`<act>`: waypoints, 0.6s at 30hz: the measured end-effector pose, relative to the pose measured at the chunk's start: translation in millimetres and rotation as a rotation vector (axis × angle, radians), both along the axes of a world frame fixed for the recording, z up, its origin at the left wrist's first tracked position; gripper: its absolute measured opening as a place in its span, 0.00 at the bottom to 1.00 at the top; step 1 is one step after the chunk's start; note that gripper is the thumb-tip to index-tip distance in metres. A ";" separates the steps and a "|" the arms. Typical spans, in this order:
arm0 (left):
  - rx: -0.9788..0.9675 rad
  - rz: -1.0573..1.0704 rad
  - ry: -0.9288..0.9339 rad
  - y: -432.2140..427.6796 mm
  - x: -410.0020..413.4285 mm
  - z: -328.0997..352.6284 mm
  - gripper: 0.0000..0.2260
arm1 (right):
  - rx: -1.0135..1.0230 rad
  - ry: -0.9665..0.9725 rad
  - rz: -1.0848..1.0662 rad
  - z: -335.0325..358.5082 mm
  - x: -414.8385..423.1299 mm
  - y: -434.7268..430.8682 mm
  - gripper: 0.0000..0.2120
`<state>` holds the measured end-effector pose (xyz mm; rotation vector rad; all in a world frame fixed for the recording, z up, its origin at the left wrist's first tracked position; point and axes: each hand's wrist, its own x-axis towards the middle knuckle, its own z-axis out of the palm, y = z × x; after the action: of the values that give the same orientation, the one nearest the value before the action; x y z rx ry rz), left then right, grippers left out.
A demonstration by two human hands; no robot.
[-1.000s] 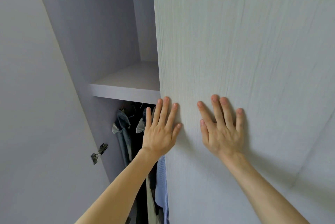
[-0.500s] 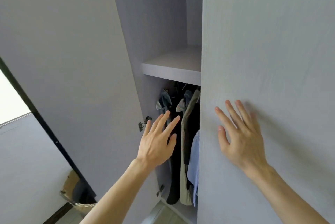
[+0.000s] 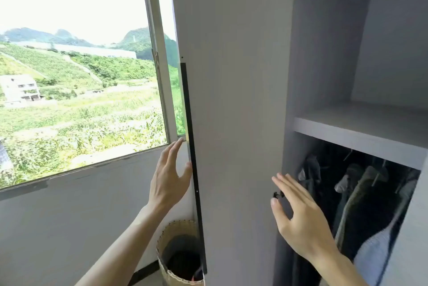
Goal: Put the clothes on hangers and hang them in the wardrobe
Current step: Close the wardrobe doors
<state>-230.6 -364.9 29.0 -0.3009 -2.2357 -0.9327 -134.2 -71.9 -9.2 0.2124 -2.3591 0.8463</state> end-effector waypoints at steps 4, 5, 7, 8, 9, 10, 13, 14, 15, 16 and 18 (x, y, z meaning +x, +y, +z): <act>0.195 -0.153 -0.203 -26.9 -38.4 46.5 0.26 | 0.050 -0.025 0.071 20.1 -47.7 -63.8 0.24; 0.220 -0.188 -0.236 -28.5 -45.4 54.5 0.26 | 0.072 -0.038 0.077 24.9 -59.5 -75.8 0.25; 0.244 -0.253 -0.293 -26.9 -55.9 70.0 0.26 | 0.116 -0.060 0.068 35.2 -82.3 -93.6 0.27; 0.255 -0.286 -0.313 -26.9 -61.5 76.1 0.26 | 0.131 -0.070 0.057 40.5 -92.7 -102.2 0.29; 0.267 -0.324 -0.322 -28.0 -66.6 81.6 0.26 | 0.135 -0.081 0.050 44.8 -103.1 -111.3 0.31; 0.297 -0.363 -0.327 -28.9 -73.6 85.8 0.25 | 0.129 -0.091 0.042 48.4 -113.0 -119.6 0.32; 0.404 -0.455 -0.350 -32.7 -91.9 91.4 0.20 | 0.072 -0.110 0.052 55.8 -137.0 -140.8 0.38; 0.445 -0.487 -0.363 -33.1 -95.5 90.2 0.18 | 0.053 -0.113 0.061 55.7 -144.0 -146.3 0.40; 0.501 -0.522 -0.387 -33.4 -99.1 87.4 0.15 | 0.032 -0.117 0.065 54.0 -150.0 -151.1 0.42; 0.572 -0.557 -0.413 -32.7 -100.9 84.5 0.13 | 0.015 -0.124 0.062 51.8 -155.2 -155.7 0.45; 0.661 -0.588 -0.436 -33.4 -102.4 77.8 0.11 | 0.025 -0.142 0.031 45.5 -161.8 -164.7 0.51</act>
<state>-333.0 -398.3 106.9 -0.4871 -2.0711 -2.1525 -296.0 -236.6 36.3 0.2061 -2.5051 0.8726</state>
